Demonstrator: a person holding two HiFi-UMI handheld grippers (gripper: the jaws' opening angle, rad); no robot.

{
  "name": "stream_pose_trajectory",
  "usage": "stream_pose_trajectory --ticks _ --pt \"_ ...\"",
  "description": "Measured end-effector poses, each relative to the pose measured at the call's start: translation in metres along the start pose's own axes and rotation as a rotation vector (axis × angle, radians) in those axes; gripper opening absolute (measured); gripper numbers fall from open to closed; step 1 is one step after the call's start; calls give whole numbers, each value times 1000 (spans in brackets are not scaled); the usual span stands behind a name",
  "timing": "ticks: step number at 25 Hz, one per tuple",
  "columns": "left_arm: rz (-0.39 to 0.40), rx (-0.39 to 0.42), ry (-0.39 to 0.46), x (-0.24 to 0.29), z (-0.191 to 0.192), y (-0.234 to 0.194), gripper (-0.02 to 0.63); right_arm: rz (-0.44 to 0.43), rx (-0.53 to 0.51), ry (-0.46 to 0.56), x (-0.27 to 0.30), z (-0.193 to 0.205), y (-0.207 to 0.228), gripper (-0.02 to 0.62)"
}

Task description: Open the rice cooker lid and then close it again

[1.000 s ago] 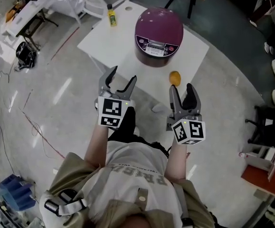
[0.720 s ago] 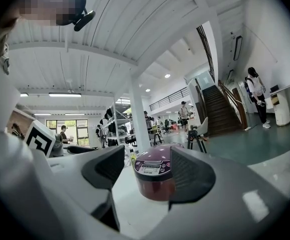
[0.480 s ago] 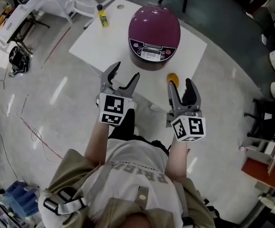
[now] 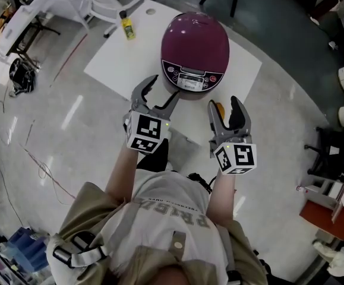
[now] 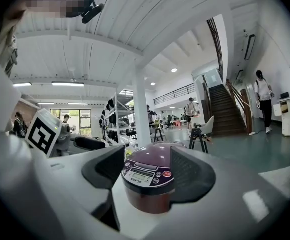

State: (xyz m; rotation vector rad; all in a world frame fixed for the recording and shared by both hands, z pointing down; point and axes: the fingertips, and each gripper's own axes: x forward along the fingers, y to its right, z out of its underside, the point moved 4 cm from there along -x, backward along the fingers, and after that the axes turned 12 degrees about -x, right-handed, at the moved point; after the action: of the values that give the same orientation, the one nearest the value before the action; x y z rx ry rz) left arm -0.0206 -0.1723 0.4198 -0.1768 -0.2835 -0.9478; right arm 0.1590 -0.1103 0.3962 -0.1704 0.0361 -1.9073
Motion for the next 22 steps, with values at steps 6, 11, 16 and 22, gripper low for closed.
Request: stream_pose_trajectory --ticks 6,11,16,22 --pt "90 54 -51 32 -4 1 310 -110 -88 -65 34 3 -1 273" --pt "161 134 -122 57 -2 8 310 -201 -150 -128 57 12 -1 282" --pt "190 210 -189 72 6 2 310 -280 -203 -193 79 23 -5 290" --pt "275 297 -266 84 17 9 316 -389 -314 -275 95 35 -12 295"
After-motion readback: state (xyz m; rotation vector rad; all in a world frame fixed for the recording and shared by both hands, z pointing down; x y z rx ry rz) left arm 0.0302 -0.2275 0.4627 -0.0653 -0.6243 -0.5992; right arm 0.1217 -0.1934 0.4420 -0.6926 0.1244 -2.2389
